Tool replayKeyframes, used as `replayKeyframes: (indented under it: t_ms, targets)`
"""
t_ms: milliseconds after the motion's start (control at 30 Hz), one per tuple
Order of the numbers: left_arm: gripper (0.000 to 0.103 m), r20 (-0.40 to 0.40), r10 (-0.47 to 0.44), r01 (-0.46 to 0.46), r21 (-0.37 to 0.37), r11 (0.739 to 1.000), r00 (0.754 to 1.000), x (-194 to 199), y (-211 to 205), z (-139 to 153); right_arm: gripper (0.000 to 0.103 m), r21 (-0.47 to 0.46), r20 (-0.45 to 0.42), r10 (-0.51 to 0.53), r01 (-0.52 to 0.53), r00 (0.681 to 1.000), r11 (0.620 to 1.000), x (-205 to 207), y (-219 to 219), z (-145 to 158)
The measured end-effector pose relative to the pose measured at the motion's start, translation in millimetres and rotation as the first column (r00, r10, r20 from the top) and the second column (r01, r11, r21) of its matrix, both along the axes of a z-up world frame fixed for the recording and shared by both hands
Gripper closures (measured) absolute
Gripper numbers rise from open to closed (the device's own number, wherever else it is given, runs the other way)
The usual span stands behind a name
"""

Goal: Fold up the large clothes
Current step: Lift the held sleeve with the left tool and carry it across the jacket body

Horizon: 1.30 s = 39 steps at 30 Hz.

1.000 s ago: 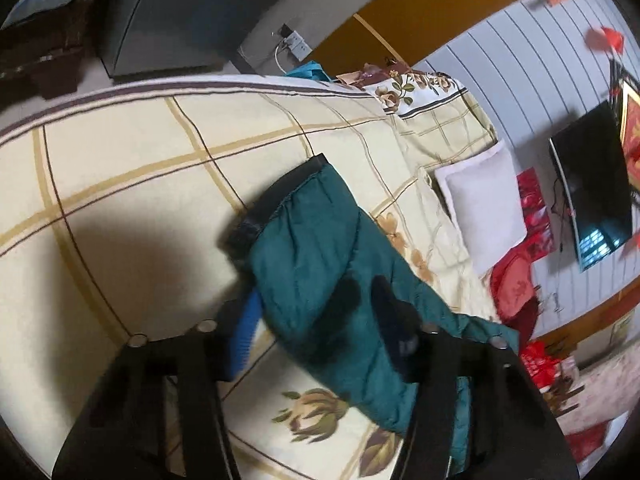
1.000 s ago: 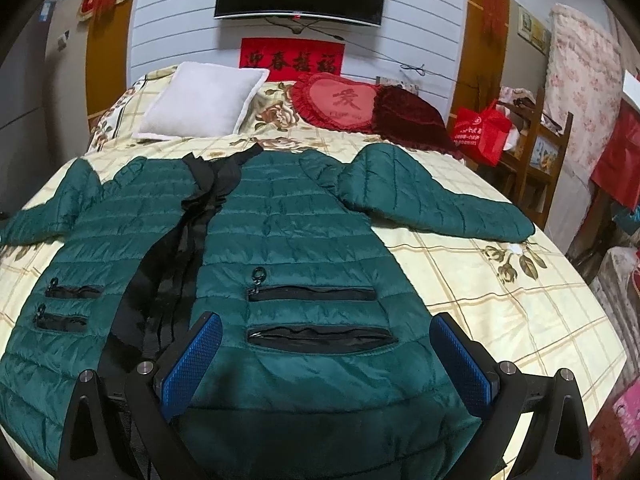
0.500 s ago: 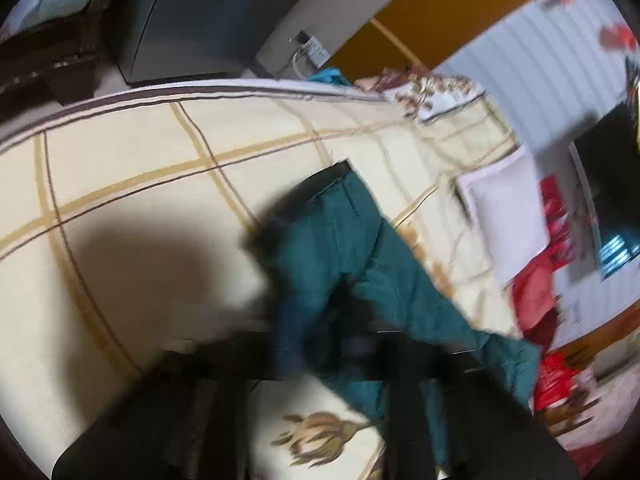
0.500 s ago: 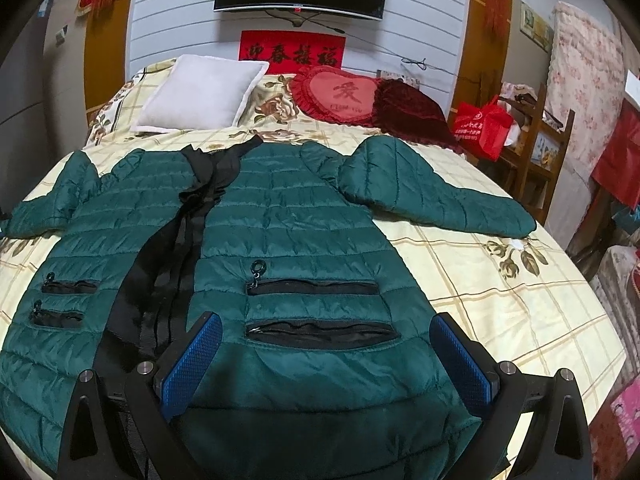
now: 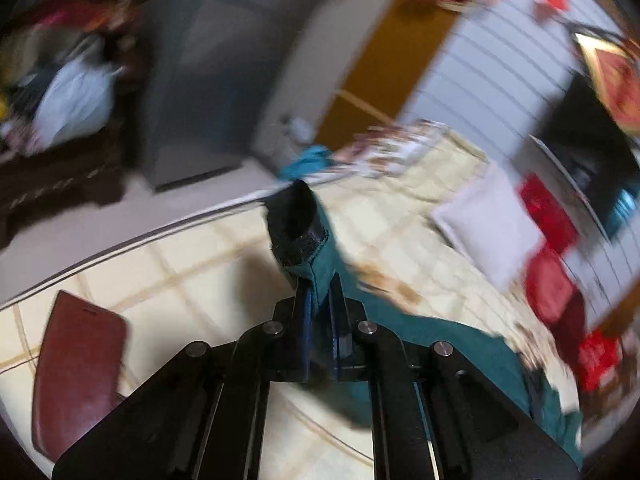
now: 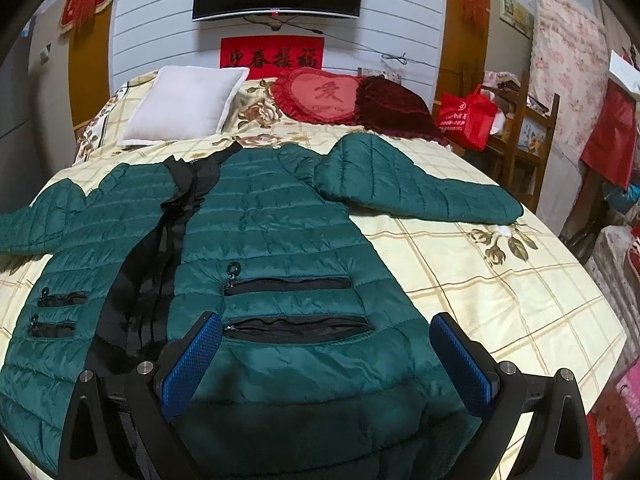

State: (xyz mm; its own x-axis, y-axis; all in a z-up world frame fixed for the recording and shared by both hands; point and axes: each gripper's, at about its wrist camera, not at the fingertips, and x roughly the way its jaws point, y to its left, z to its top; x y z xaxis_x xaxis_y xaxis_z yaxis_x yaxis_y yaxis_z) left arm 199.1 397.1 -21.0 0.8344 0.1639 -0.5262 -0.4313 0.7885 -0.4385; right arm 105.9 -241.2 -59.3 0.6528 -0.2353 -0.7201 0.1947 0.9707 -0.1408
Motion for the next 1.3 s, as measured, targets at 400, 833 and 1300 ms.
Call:
replayKeyframes:
  t_ms: [400, 833, 1300]
  targets:
    - [0.097, 0.094, -0.58, 0.57, 0.114, 0.814, 0.809, 54, -282, 58, 0.0, 0.031, -0.007, -0.048, 0.048, 0.999, 0.998, -9, -29, 2]
    - [0.097, 0.01, -0.805, 0.804, -0.044, 0.593, 0.594, 156, -499, -6, 0.0, 0.065, -0.154, -0.048, 0.059, 0.987, 0.996, -6, -69, -27]
    - [0.097, -0.064, -0.869, 0.848, -0.198, 0.492, 0.49, 172, -566, -78, 0.0, 0.094, -0.144, -0.044, 0.058, 0.989, 0.994, -6, -68, -27]
